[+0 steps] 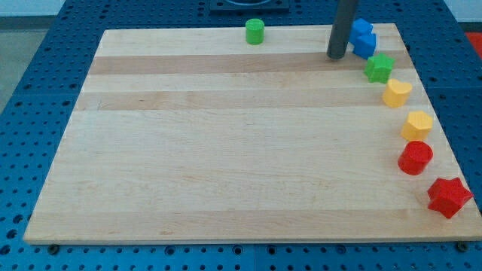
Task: Move the cube to the top right
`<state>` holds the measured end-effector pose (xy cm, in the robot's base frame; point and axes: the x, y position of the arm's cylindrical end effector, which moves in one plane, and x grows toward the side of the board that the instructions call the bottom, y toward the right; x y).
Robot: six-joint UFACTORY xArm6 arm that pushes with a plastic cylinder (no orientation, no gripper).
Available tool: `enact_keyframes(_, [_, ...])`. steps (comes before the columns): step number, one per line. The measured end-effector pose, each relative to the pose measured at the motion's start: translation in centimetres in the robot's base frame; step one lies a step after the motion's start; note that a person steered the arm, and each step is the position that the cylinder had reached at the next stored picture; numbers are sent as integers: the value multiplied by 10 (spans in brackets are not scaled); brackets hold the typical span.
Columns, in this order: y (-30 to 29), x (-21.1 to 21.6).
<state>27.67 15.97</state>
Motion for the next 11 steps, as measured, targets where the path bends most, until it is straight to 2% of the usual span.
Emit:
enact_keyframes(2, [14, -28])
enact_keyframes(9, [42, -64])
enact_keyframes(10, [32, -67])
enact_keyframes(11, [-23, -42])
